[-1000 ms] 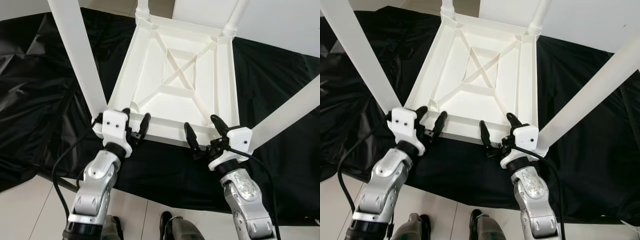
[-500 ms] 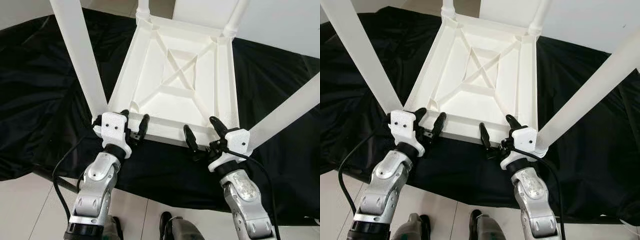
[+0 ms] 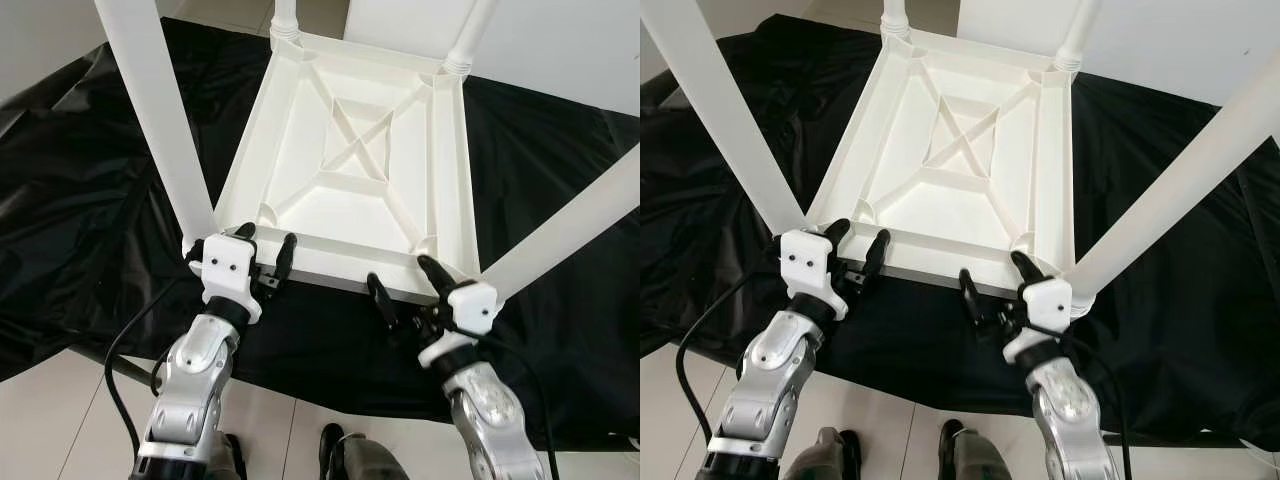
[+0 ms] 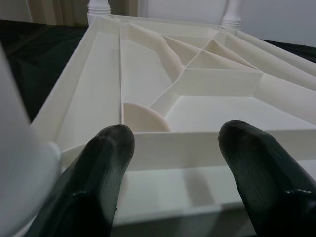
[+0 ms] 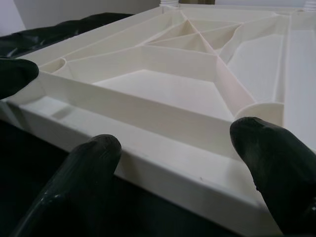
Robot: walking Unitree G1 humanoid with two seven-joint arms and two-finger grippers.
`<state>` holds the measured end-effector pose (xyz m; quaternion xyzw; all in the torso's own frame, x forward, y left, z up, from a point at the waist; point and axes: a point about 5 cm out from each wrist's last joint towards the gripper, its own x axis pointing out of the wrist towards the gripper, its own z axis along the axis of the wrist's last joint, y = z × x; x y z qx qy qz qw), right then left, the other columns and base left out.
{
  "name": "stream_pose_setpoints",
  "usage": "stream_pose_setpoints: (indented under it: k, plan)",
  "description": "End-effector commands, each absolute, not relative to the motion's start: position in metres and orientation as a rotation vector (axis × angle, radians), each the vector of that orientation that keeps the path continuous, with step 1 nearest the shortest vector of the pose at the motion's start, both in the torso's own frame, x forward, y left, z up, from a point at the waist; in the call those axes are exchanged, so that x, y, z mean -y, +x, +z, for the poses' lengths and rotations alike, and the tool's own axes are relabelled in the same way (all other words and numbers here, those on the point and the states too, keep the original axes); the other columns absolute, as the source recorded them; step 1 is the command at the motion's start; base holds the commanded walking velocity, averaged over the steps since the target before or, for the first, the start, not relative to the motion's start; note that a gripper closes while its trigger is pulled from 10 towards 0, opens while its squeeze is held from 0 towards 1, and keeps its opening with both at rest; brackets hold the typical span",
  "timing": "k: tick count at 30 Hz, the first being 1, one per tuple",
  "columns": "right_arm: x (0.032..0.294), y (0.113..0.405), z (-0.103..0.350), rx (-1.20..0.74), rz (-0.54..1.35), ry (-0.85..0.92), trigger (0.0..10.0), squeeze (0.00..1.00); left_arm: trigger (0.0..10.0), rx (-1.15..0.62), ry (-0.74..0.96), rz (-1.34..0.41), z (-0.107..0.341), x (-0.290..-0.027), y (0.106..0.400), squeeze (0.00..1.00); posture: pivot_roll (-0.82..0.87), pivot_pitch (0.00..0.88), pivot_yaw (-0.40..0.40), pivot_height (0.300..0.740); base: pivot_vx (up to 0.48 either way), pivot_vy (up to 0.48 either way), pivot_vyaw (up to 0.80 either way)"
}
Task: Building children table
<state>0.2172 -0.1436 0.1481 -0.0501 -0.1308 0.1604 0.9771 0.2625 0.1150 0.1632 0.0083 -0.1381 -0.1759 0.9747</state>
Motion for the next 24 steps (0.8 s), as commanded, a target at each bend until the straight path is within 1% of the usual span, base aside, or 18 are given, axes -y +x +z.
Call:
stream_pose_setpoints:
  k: [1, 5, 10, 13, 17, 24]
  plan:
    - [0.145, 0.211, 0.157, 0.290, 0.336, -0.093, 10.0, 0.00, 10.0, 0.227, 0.040, -0.298, 0.155, -0.123, 0.258, 0.00, 0.07, 0.209, -0.046, 0.740, 0.000, 0.000, 0.00]
    - [0.145, 0.208, 0.160, 0.300, 0.335, -0.090, 10.0, 0.00, 10.0, 0.233, 0.038, -0.304, 0.158, -0.123, 0.256, 0.00, 0.07, 0.214, -0.042, 0.740, 0.000, 0.000, 0.00]
    - [0.150, 0.187, 0.167, 0.321, 0.281, -0.115, 10.0, 0.00, 10.0, 0.265, 0.027, -0.355, 0.166, -0.121, 0.259, 0.00, 0.04, 0.227, -0.005, 0.740, 0.000, 0.000, 0.00]
    - [0.150, 0.183, 0.165, 0.312, 0.287, -0.115, 10.0, 0.00, 10.0, 0.268, 0.043, -0.361, 0.166, -0.121, 0.262, 0.00, 0.03, 0.228, -0.001, 0.740, 0.000, 0.000, 0.00]
    - [0.154, 0.168, 0.160, 0.268, 0.259, -0.127, 10.0, 0.00, 10.0, 0.270, 0.056, -0.418, 0.169, -0.115, 0.274, 0.00, 0.00, 0.230, 0.046, 0.740, 0.000, 0.000, 0.00]
    - [0.162, 0.152, 0.163, 0.272, 0.208, -0.168, 10.0, 0.00, 10.0, 0.276, 0.067, -0.434, 0.176, -0.115, 0.289, 0.00, -0.04, 0.231, 0.072, 0.740, 0.000, 0.000, 0.00]
